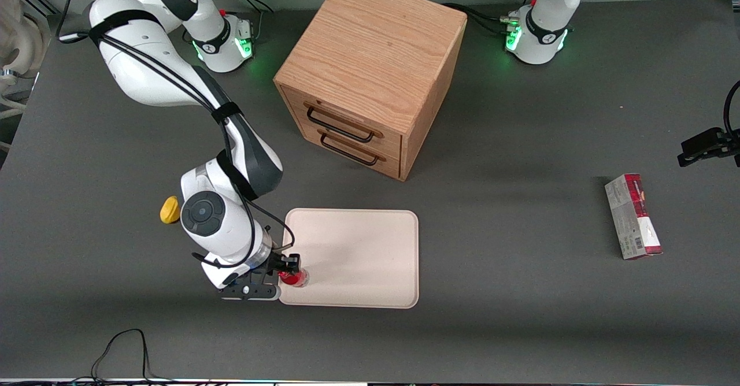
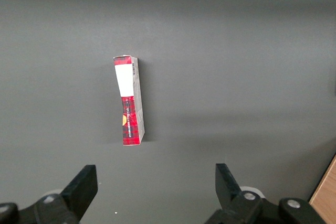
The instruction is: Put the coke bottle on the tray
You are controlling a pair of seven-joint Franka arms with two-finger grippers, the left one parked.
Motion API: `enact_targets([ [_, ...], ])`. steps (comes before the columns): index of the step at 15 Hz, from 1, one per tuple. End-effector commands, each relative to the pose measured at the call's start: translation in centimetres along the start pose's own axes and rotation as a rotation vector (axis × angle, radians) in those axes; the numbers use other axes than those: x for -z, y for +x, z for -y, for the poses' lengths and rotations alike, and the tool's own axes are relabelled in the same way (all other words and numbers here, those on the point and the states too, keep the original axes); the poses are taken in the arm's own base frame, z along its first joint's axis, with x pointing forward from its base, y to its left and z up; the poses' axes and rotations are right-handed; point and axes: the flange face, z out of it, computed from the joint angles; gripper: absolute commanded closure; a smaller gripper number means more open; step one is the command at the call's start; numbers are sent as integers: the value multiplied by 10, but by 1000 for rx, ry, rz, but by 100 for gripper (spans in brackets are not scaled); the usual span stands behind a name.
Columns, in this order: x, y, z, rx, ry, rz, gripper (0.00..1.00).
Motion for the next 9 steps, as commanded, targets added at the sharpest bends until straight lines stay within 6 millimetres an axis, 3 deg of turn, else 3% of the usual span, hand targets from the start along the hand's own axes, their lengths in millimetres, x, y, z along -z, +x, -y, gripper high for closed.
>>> enact_targets([
  [1, 4, -2, 8, -30, 3, -43, 0],
  [3, 17, 1, 8, -21, -2, -54, 0],
  [6, 70, 5, -8, 28, -49, -54, 0],
  [9, 118, 2, -58, 44, -36, -9, 0],
])
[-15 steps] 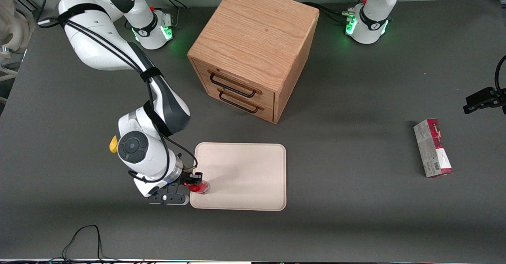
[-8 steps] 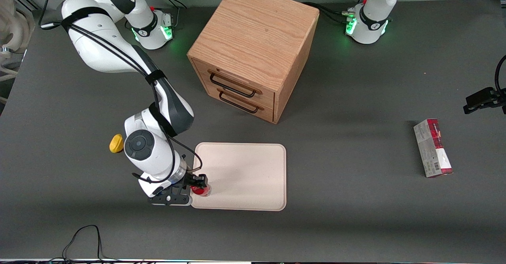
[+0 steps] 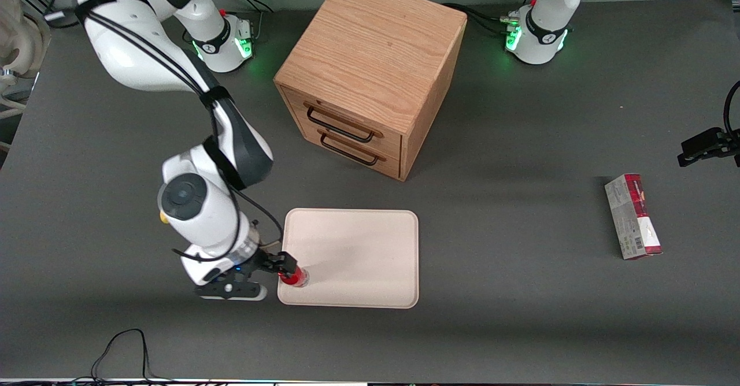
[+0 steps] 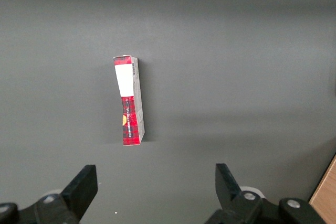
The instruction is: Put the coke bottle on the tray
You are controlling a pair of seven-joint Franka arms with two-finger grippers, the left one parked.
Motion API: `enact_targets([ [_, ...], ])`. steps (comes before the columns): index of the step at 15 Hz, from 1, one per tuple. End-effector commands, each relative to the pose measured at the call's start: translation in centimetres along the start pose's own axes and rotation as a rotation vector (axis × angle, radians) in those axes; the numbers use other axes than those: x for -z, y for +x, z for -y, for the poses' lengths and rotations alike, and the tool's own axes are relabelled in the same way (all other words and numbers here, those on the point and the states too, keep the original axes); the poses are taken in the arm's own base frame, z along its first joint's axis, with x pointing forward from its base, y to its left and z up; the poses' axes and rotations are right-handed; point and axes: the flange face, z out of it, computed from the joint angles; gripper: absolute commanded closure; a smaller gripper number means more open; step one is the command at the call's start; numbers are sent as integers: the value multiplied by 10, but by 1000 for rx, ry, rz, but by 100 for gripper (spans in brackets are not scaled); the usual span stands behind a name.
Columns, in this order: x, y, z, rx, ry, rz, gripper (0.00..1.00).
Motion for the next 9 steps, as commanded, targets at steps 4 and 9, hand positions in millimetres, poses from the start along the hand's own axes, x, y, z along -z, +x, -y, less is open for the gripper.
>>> enact_targets([
  [4, 99, -21, -97, 111, -47, 142, 0],
  [9, 179, -78, -175, 125, -3, 188, 0],
])
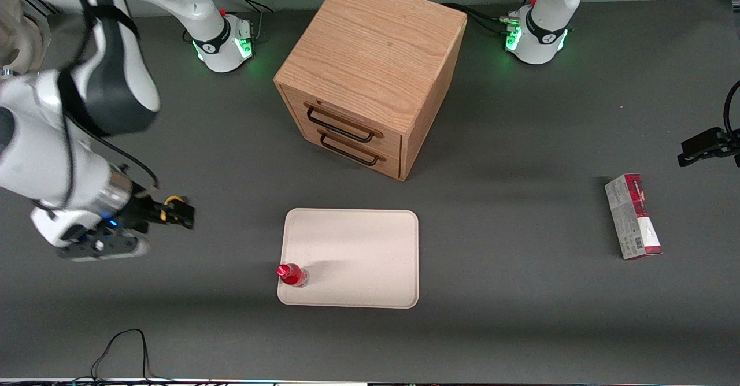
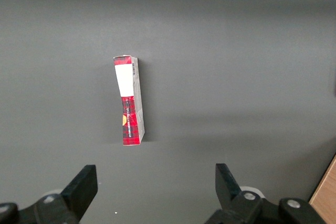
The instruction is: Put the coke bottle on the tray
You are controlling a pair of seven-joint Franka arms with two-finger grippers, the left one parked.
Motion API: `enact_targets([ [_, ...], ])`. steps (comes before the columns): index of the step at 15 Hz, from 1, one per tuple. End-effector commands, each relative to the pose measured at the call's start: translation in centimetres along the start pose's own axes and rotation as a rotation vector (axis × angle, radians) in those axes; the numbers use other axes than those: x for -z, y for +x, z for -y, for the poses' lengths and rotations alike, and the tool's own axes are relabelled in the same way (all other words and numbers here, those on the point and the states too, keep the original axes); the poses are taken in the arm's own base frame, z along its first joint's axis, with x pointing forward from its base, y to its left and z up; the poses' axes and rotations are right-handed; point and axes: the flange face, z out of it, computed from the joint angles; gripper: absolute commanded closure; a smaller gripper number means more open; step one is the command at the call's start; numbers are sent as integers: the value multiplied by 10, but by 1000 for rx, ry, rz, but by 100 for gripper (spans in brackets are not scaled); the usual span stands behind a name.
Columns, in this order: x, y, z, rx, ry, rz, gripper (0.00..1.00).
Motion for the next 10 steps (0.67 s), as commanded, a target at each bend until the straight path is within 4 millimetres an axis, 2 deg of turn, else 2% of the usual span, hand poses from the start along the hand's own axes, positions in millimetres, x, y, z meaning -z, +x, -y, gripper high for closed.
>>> enact_targets([
  [1, 36, -59, -23, 2, 35, 44, 0],
  [4, 75, -89, -35, -12, 38, 81, 0],
  [6, 85, -98, -39, -20, 13, 96, 0],
  [10, 89, -101, -40, -51, 7, 98, 0],
])
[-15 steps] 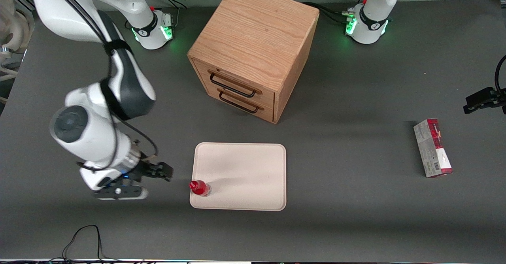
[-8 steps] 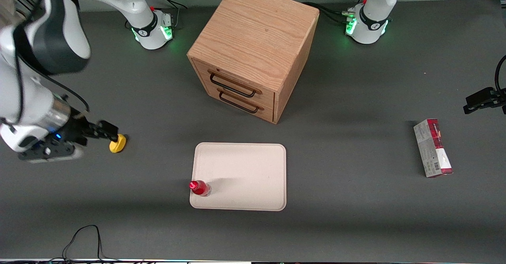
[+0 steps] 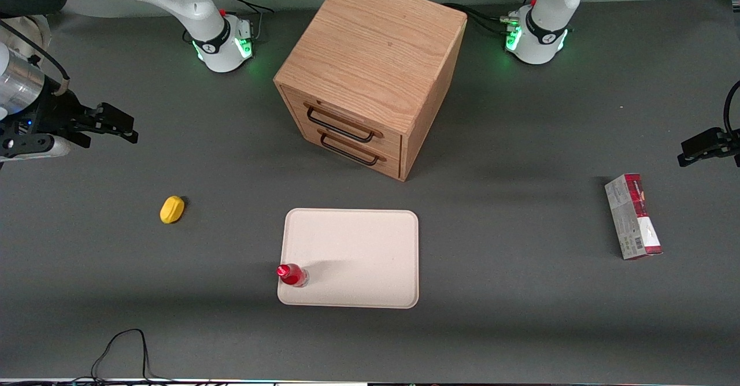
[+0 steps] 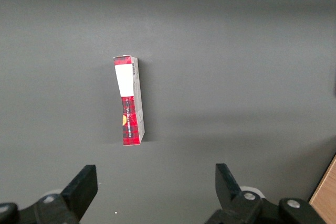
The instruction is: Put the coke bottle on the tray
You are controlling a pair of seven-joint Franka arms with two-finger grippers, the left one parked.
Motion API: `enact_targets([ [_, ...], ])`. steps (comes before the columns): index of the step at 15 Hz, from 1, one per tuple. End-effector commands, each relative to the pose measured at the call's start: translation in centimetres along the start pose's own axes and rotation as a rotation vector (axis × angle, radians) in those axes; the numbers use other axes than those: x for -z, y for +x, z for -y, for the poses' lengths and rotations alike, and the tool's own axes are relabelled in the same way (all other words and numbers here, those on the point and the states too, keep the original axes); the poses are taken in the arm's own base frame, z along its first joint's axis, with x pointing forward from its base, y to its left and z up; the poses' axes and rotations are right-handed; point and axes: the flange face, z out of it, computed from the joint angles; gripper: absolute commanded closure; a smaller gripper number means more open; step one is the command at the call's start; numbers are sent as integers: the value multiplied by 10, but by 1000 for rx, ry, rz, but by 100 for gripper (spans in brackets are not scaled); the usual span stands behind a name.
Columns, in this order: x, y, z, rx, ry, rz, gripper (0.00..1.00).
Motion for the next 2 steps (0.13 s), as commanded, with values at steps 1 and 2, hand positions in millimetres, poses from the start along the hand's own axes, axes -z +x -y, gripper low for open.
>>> enact_targets([
  [1, -2, -4, 1, -22, -13, 3, 0],
  [2, -2, -4, 1, -22, -13, 3, 0],
])
